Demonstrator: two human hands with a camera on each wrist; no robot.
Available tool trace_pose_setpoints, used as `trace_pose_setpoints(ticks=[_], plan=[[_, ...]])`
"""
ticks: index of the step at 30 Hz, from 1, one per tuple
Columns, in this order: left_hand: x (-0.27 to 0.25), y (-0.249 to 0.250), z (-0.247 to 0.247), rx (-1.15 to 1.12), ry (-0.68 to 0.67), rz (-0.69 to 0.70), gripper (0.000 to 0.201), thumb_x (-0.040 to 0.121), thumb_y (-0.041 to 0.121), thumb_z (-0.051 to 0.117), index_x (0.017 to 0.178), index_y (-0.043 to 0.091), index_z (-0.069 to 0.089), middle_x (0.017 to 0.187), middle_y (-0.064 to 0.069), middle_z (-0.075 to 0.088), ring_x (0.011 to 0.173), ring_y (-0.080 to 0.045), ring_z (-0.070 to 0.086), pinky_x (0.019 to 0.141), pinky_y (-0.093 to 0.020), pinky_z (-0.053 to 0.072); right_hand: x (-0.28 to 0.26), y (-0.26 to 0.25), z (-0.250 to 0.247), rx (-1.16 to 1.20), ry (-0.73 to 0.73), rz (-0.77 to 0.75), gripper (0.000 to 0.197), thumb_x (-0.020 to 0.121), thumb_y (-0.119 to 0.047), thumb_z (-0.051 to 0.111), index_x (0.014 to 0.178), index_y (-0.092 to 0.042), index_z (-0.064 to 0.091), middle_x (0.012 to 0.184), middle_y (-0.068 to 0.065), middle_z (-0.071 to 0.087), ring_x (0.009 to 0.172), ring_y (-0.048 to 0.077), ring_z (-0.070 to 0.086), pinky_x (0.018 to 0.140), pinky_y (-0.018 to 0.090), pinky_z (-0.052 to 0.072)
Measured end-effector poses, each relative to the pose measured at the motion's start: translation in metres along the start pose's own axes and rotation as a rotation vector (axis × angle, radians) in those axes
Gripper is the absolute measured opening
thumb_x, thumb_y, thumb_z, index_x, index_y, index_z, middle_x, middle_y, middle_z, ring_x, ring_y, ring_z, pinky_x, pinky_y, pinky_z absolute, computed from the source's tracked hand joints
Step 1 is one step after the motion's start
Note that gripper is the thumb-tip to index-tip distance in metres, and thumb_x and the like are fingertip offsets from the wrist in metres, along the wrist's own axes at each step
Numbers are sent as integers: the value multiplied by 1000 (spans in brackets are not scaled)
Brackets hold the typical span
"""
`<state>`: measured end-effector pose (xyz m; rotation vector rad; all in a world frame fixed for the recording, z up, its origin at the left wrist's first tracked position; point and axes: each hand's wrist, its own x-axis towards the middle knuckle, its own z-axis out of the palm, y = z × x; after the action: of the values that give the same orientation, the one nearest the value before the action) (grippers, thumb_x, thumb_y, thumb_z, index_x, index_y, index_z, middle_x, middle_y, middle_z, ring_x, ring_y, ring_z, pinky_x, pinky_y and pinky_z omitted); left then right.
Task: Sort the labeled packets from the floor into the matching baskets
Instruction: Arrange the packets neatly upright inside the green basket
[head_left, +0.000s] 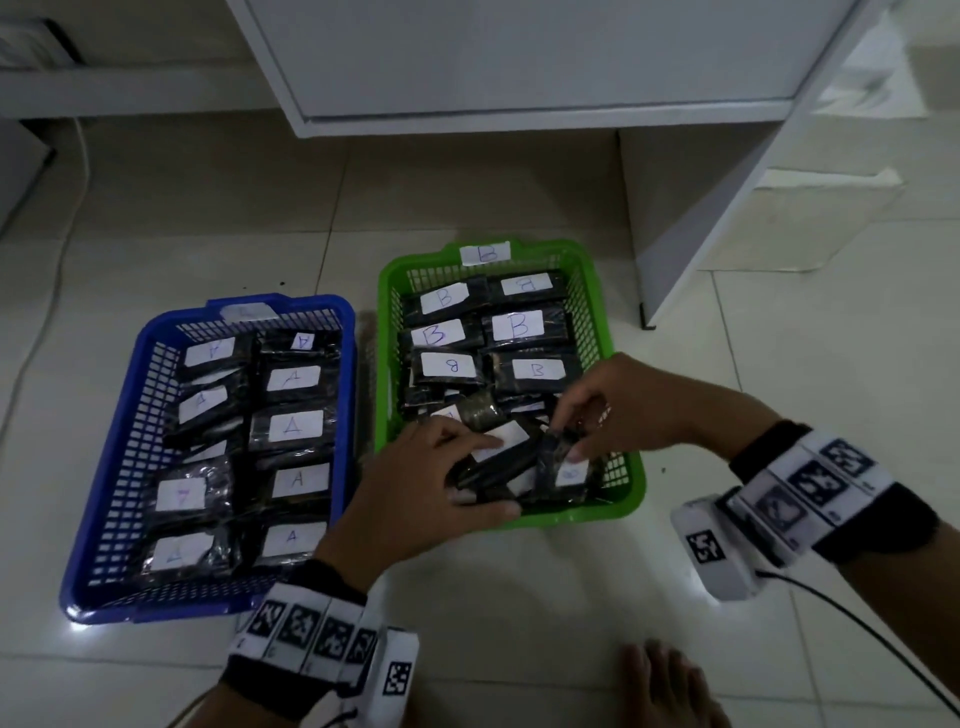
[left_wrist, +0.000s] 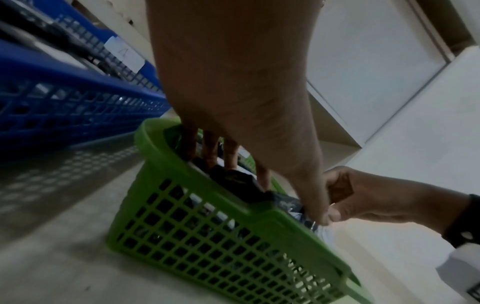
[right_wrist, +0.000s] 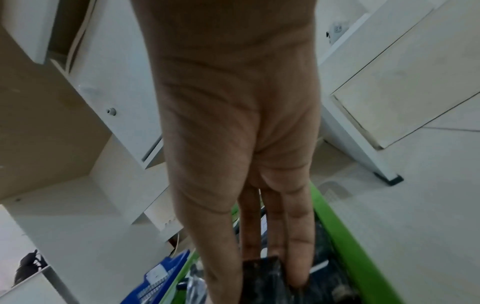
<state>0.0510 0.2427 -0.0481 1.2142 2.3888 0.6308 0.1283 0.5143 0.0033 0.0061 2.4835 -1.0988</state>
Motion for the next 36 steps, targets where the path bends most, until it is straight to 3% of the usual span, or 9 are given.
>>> trace_pose_setpoints(ticks=[6,13,17,20,25,27,29,32,36], plan=[[-3,-5,14,-77,148,-5,30,95,55,58,122,44,62,118,18,52,110,-7,48,93,-32,44,-3,5,-14,109,49,28,24,75,-20,81,97,-22,73,89,-13,70,78,-2,63,65,7,46],[-5,-7,10,-398,412,-101,21,101,25,58,120,23,67,121,4,61,117,-10,58,101,-29,48,-4,5,-23,524,275,28,18,82,-13,73,100,-15,71,98,1,73,90,17,70,76,28,59],[-6,-3,1,-359,537,-108,27,95,23,64,121,29,69,125,11,62,118,-16,58,102,-33,48,8,4,-17,890,440,67,18,87,-10,68,104,-12,69,104,10,72,97,24,70,81,33,58],[5,-1,-11,-257,608,-48,31,90,24,67,121,28,70,129,12,60,116,-13,56,100,-24,46,23,3,-12,1032,537,145,27,88,-10,66,113,-3,64,110,17,68,99,26,70,78,30,59],[23,-20,-13,16,283,-67,44,85,27,77,128,25,66,143,5,46,130,-12,38,112,-34,37,42,12,4,499,577,277,18,79,-22,78,95,-17,71,91,-3,72,80,12,70,64,13,54],[20,-15,-14,96,346,-49,47,84,27,77,129,22,64,140,1,48,130,-19,38,110,-30,32,39,14,3,168,590,270,19,76,-28,80,94,-23,73,88,-14,69,77,-1,62,61,-2,42],[21,0,-10,186,423,112,34,86,24,74,120,22,70,126,2,59,117,-20,46,99,-30,39,34,15,-2,15,600,228,20,78,-26,78,97,-22,73,89,-14,64,76,-5,55,59,-3,36],[33,20,11,298,133,355,33,91,34,65,124,34,67,122,13,64,107,-15,50,87,-36,47,28,21,-14,79,617,226,16,80,-24,76,95,-20,72,85,-15,62,74,-9,55,59,-3,36],[50,25,37,345,-95,356,52,90,52,59,141,42,51,144,14,52,116,-18,48,94,-39,45,29,27,-15,304,582,251,20,81,-21,76,99,-15,70,90,-4,68,72,3,62,57,13,47]])
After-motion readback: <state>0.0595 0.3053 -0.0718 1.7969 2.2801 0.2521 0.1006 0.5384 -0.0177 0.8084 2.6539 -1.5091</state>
